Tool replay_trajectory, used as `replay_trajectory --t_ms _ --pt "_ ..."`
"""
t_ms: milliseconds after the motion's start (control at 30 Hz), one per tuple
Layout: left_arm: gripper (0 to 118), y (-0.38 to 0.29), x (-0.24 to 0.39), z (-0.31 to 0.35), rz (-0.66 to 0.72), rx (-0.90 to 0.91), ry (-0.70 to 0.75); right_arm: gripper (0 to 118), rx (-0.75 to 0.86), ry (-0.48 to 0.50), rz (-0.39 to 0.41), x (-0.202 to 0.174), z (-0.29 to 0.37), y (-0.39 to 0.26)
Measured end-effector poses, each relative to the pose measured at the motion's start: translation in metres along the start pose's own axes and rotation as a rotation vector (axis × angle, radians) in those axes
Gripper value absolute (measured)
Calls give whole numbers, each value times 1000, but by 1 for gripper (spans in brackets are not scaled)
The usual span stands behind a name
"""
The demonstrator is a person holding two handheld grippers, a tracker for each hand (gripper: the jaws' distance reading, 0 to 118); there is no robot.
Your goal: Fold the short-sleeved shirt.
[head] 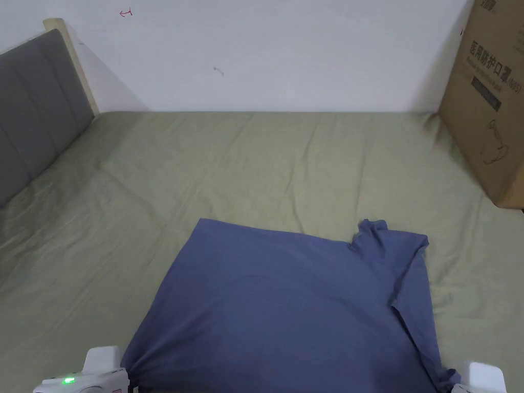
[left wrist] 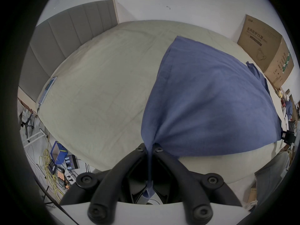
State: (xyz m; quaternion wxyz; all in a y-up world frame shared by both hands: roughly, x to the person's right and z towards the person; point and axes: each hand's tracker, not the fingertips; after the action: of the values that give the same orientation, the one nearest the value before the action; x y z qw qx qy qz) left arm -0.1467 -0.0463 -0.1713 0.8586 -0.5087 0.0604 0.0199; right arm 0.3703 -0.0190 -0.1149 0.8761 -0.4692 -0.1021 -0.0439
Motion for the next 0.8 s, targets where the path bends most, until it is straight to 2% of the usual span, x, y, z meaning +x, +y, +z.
replay_trajectory --t_ms 67,100,133,167,200,233,267,300,533,633,667,733,767,800 --pt "4 6 1 3 14 -31 -21 6 7 8 -26 -1 11 6" --pt "13 9 1 9 44 -22 -45 14 22 11 -33 -1 19 12" --pt "25 12 0 17 74 -2 -88 34 47 21 -37 0 26 18" --pt "54 17 1 24 95 18 -117 67 83 26 -30 1 33 23" --pt "79 24 3 31 107 40 -138 84 127 38 -27 1 42 32" --pt "98 30 8 43 114 83 -146 92 175 39 -25 0 54 42" --pt "109 37 13 57 118 145 -154 93 231 34 -19 -1 66 53" --pt "110 45 17 68 108 204 -168 93 276 35 -12 1 72 61" --pt "109 98 54 143 19 555 -184 92 616 45 68 -3 135 114" --pt "100 110 69 163 -16 691 -161 92 710 44 81 -10 149 121" --pt "96 111 67 154 -16 727 -149 88 729 38 82 -12 151 123" --pt "79 114 74 159 -4 780 -142 77 762 26 84 -15 150 123" --pt "64 115 76 161 -6 806 -158 59 777 23 84 -16 150 123" --pt "26 116 78 158 -12 820 -166 38 784 21 82 -17 149 123"
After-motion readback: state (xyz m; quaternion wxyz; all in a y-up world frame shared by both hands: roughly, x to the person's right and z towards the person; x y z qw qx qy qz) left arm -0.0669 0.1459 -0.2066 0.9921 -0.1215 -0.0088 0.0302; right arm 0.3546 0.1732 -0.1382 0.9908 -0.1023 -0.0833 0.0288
